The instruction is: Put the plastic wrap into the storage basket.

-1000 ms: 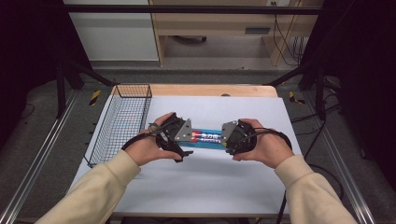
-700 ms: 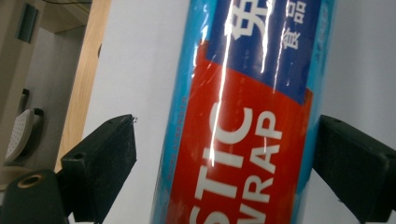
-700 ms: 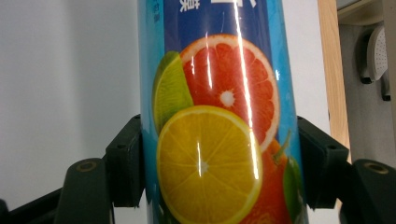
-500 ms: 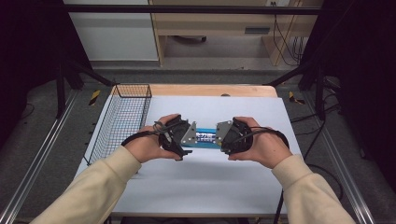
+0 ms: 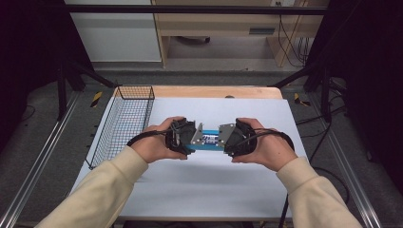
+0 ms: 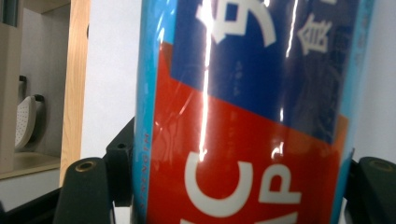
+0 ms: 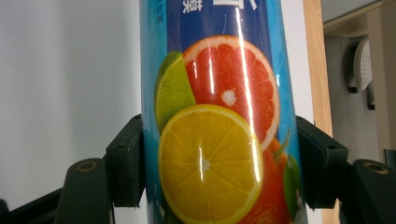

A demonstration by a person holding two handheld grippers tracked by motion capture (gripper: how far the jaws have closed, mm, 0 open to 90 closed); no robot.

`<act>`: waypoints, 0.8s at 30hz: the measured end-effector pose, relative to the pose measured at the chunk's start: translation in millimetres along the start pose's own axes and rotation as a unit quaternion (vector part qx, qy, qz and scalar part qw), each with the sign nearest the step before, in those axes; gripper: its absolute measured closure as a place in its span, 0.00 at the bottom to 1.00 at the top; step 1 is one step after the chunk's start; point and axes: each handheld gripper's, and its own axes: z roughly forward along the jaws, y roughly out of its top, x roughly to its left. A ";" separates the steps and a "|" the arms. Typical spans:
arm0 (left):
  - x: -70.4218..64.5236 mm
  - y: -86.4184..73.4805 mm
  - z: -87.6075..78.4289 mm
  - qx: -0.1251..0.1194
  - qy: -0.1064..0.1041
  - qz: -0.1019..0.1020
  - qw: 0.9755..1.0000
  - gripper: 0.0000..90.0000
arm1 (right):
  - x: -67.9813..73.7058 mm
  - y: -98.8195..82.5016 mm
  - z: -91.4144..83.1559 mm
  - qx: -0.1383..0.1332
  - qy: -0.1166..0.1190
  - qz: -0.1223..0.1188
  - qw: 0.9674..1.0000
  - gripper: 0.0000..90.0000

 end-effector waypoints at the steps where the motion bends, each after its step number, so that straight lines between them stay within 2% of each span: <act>1: 0.0 0.0 0.0 0.000 0.000 0.000 1.000 0.33 | -0.1 -0.1 -0.2 -0.001 0.001 -0.002 1.000 0.34; 2: 0.5 1.5 -1.3 0.013 -0.001 -0.003 1.000 0.33 | 0.0 0.0 -0.2 -0.002 0.001 -0.002 1.000 0.35; 3: 0.5 1.5 -1.3 0.013 -0.001 -0.003 1.000 0.33 | -0.3 0.0 -0.1 -0.003 0.002 -0.001 1.000 0.34; 4: 0.3 2.7 -2.2 0.021 0.006 0.007 1.000 0.33 | -0.2 -0.3 0.5 -0.004 0.001 0.002 1.000 0.34; 7: -0.9 0.5 -2.1 0.016 0.001 0.000 1.000 0.33 | -2.0 -2.5 3.1 -0.011 0.013 0.008 1.000 0.34; 11: -4.6 -0.9 -2.2 0.019 0.000 -0.001 1.000 0.34 | -1.1 -2.0 6.2 -0.009 0.018 0.007 1.000 0.34; 12: -7.5 -2.5 -2.6 0.016 0.007 -0.003 1.000 0.34 | -0.6 -1.8 8.1 -0.014 0.022 0.004 1.000 0.34; 14: -10.2 -3.6 -3.9 0.018 0.010 -0.005 1.000 0.34 | 0.2 -1.3 9.3 -0.014 0.023 -0.004 1.000 0.34; 19: -13.5 -4.6 -3.5 0.016 0.012 -0.007 1.000 0.34 | 2.1 0.4 11.9 -0.005 0.028 -0.007 1.000 0.33; 20: -14.3 -4.6 -3.9 0.015 0.016 -0.005 1.000 0.34 | 1.7 -0.2 12.3 -0.009 0.030 -0.006 0.999 0.28; 21: -14.3 -4.3 -4.4 0.018 0.015 -0.006 1.000 0.34 | 1.7 -0.2 12.3 -0.009 0.030 -0.006 0.999 0.28; 22: -14.3 -4.9 -4.8 0.018 0.019 -0.009 1.000 0.34 | 0.3 -2.2 12.9 0.001 0.035 0.011 0.999 0.13; 23: -14.3 -4.9 -4.8 0.018 0.019 -0.009 1.000 0.34 | 0.3 -2.2 12.9 0.001 0.035 0.011 0.999 0.13; 24: -13.7 -6.7 -5.6 0.019 0.020 -0.013 1.000 0.34 | -3.2 -9.2 11.9 -0.006 0.034 0.041 0.999 0.06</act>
